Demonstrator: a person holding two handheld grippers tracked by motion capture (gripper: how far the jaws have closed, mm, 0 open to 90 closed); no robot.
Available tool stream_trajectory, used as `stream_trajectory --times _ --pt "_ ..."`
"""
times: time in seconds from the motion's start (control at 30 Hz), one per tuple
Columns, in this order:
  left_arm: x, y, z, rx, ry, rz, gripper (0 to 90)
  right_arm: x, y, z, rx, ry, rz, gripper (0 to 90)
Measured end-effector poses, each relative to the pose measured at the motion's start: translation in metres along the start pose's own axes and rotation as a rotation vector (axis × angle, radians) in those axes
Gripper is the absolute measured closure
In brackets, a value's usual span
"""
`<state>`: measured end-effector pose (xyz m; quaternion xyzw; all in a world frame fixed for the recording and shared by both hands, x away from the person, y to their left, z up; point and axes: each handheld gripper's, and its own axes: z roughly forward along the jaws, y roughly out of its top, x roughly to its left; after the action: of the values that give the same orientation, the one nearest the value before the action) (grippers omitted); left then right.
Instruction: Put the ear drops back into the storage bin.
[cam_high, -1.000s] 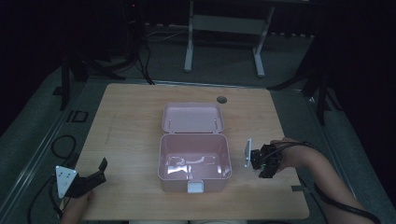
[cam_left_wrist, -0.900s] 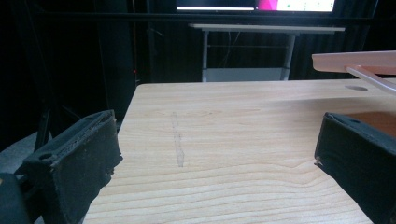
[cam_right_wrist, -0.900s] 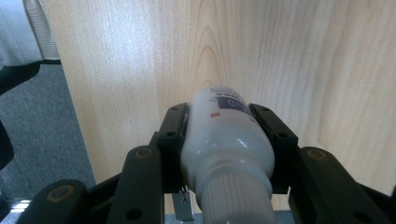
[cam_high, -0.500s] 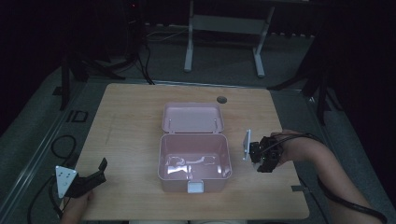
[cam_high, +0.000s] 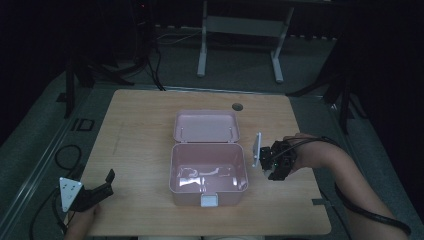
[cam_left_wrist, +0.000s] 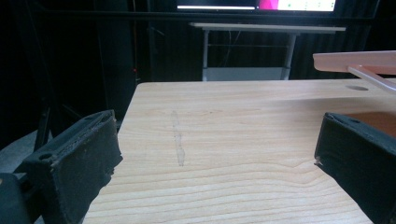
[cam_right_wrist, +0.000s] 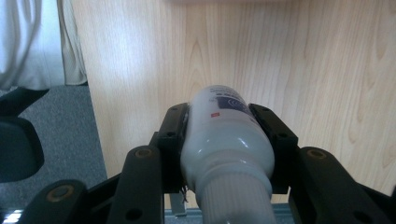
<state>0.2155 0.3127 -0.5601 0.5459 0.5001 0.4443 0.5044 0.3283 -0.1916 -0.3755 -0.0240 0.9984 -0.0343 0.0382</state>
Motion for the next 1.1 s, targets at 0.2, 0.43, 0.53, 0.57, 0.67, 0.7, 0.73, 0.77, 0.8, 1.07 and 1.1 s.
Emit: stream_trajectory --times 0.2,0.43,0.53,0.57,0.67,0.7,0.73,0.77,0.8,1.07,1.1 --pt "0.0 0.0 0.0 0.005 0.001 0.003 0.4 -0.001 0.014 -0.008 -0.022 -0.007 -0.01 59.6" --pt "0.0 0.0 0.0 0.001 0.001 -0.002 0.4 -0.002 0.031 -0.015 -0.035 -0.017 -0.037 59.6" --pt "0.0 0.0 0.0 -0.001 0.0 -0.001 0.4 -0.003 0.038 -0.019 -0.044 -0.019 -0.044 59.6" --pt "0.0 0.0 0.0 -0.001 0.002 -0.001 0.4 -0.003 0.04 -0.02 -0.046 -0.022 -0.045 59.6" --pt "0.0 0.0 0.0 0.001 0.003 -0.001 0.4 -0.004 0.049 -0.022 -0.046 -0.024 -0.056 59.6" --pt "0.001 0.0 0.0 0.004 -0.001 -0.001 0.4 -0.005 0.052 -0.022 -0.049 -0.022 -0.06 59.6" --pt "0.0 0.0 0.0 0.002 0.0 -0.001 0.4 -0.005 0.055 -0.022 -0.053 -0.023 -0.064 59.6" --pt "0.0 0.0 0.0 0.003 0.001 0.0 0.4 -0.006 0.058 -0.023 -0.054 -0.025 -0.066 59.6" --pt "0.001 0.0 0.0 0.003 -0.001 -0.001 0.4 -0.006 0.061 -0.023 -0.053 -0.023 -0.071 59.5" --pt "0.001 0.0 0.0 -0.005 0.0 -0.007 0.4 -0.01 0.081 -0.021 -0.062 -0.021 -0.096 59.6" --pt "0.001 0.0 0.0 -0.003 0.0 -0.007 0.4 -0.01 0.083 -0.02 -0.062 -0.018 -0.097 59.5"
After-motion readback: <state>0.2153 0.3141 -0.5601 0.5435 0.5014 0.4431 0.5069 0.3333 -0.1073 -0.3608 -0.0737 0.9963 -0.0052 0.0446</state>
